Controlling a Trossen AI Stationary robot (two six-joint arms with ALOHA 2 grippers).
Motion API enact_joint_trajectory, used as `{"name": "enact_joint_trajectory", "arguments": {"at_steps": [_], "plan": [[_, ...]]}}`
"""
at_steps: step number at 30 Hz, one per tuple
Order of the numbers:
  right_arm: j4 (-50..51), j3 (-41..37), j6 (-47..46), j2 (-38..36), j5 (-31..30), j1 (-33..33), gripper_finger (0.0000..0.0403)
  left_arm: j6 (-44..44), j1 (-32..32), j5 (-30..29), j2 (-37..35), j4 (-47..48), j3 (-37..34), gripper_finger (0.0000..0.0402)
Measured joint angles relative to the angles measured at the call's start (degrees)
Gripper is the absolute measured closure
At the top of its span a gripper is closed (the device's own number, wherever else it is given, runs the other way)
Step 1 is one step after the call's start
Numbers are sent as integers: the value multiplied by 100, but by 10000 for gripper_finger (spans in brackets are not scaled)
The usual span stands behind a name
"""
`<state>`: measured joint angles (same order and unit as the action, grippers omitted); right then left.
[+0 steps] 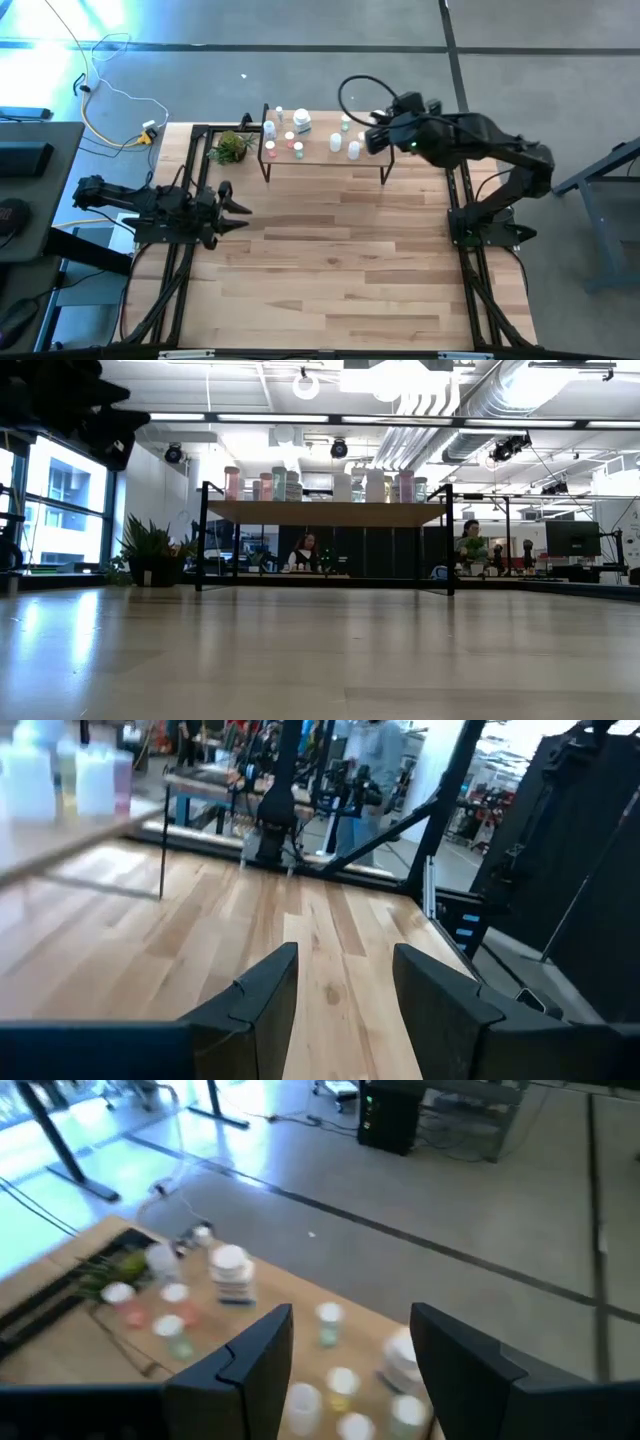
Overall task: Pick and place medicine bottles onto shelf by color
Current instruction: Return to Home Position
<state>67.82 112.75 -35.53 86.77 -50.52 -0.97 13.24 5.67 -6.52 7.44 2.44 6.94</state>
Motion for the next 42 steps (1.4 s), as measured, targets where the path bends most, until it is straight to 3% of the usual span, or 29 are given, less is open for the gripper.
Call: {"name": "enact_joint_trajectory", "arguments": {"at_steps": [7, 13, 18, 28, 42], "plan": [[1268, -309, -342, -485, 330, -451, 208, 598, -2, -87, 2, -426, -466, 245], [971, -1652, -410, -1414, 755, -538, 208, 456, -2, -122, 8, -387, -618, 245], [-96, -3140, -259, -2445, 1050, -527, 208, 462, -2, -287, 4, -409, -616, 245], [-3265, -5814, 1362, -4188, 2431, -525, 208, -38, -2, -359, 4, -424, -616, 245], [-5811, -8688, 2015, -6127, 4006, -525, 208, 4, -2, -354, 4, -424, -616, 245]]}}
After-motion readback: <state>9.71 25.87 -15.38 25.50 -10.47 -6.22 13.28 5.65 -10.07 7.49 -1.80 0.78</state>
